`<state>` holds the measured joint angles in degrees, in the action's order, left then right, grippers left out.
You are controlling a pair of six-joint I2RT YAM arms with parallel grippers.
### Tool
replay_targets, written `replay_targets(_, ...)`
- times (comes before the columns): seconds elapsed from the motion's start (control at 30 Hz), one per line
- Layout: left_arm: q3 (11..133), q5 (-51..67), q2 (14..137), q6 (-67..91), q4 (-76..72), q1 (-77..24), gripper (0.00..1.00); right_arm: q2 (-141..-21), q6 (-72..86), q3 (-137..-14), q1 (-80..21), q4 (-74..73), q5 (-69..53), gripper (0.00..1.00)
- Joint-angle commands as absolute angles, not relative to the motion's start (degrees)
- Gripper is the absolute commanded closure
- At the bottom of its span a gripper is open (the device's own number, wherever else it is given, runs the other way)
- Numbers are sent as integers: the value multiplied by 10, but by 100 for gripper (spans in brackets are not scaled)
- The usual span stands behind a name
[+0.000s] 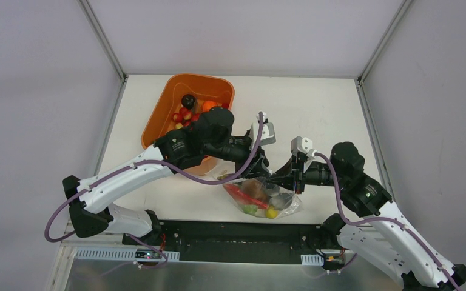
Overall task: Place the food in the zip-top bag and seal the zipper
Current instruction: Zip the zipper food storage bag at the center of the board.
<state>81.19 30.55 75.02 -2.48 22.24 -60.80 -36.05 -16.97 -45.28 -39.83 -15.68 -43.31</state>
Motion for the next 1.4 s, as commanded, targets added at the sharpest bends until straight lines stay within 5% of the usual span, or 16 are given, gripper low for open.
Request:
replay_targets(0.0,832,327,756,-29,210,-612,58,-350,-165,-462,-396,-95,-449,100)
replay_targets(0.13,840,334,762,-30,213,-613,57,-351,-165,-462,-395,-95,-453,100)
replay_targets(0.93,817,306,747,-40,215,-612,97,-340,-152,-451,-394,-79,-422,100)
replay_targets(1.37,804,276,724,-91,297,-611,100,-315,-136,-433,-390,-52,-391,100)
